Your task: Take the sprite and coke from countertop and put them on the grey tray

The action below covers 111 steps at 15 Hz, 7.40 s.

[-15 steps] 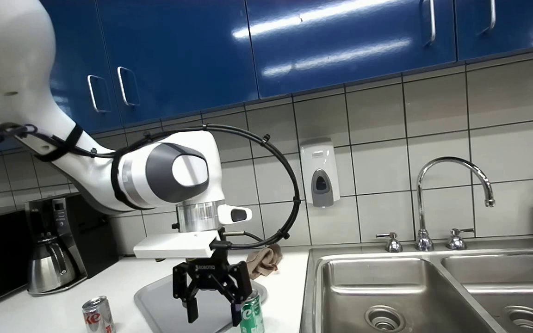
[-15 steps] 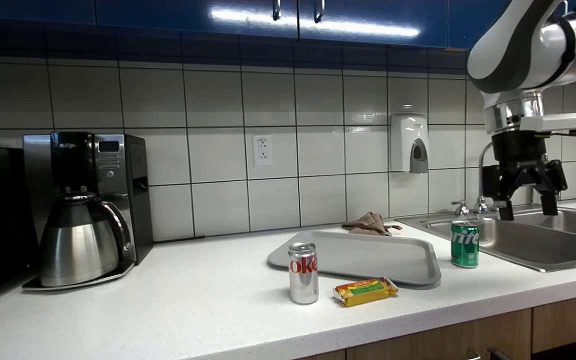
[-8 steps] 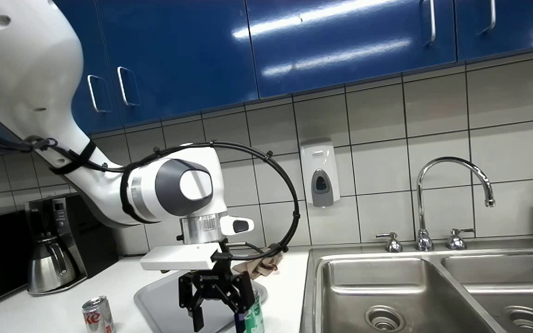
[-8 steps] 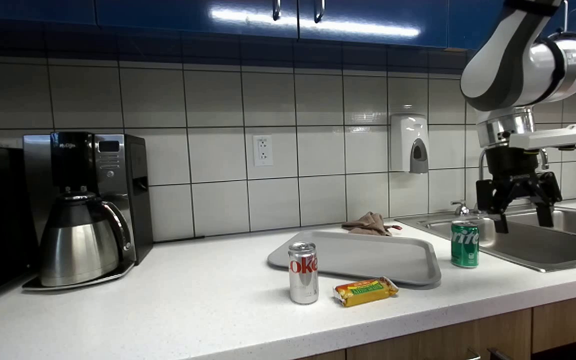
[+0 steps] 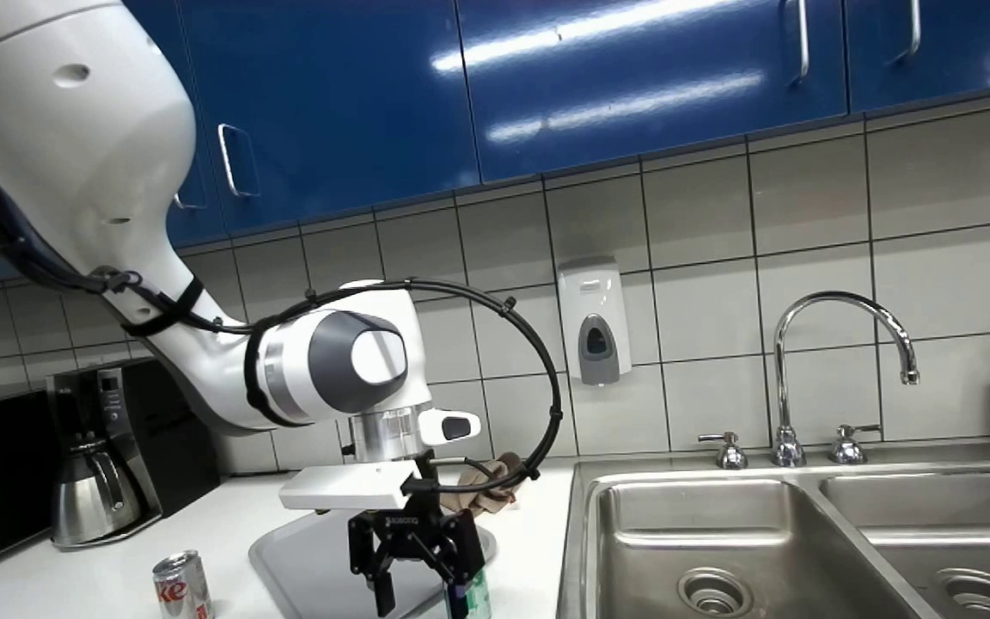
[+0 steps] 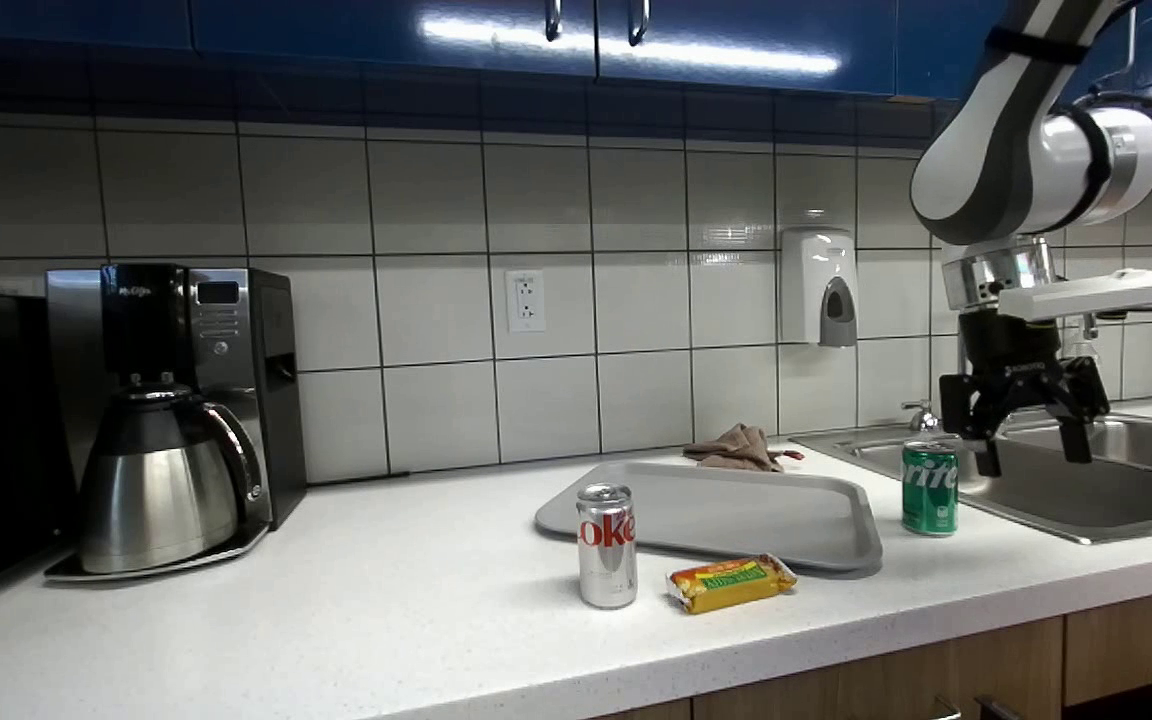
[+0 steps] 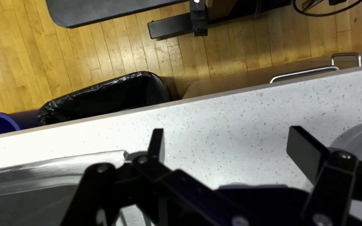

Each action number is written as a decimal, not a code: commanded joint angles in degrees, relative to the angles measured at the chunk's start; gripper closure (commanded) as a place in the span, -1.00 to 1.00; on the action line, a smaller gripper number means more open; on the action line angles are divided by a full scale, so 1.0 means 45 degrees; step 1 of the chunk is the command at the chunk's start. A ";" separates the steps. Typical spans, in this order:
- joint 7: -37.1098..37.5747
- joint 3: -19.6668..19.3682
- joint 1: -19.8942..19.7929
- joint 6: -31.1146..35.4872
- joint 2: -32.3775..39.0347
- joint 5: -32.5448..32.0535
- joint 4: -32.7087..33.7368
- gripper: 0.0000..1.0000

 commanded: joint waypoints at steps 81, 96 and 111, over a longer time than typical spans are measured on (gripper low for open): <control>0.0398 0.1475 0.1468 0.0646 0.4161 0.1964 0.5275 0.17; 0.0619 0.1767 0.2174 0.0765 0.5508 0.1488 0.5822 0.17; 0.0715 0.1681 0.2272 0.0788 0.5863 0.1302 0.5933 -1.00</control>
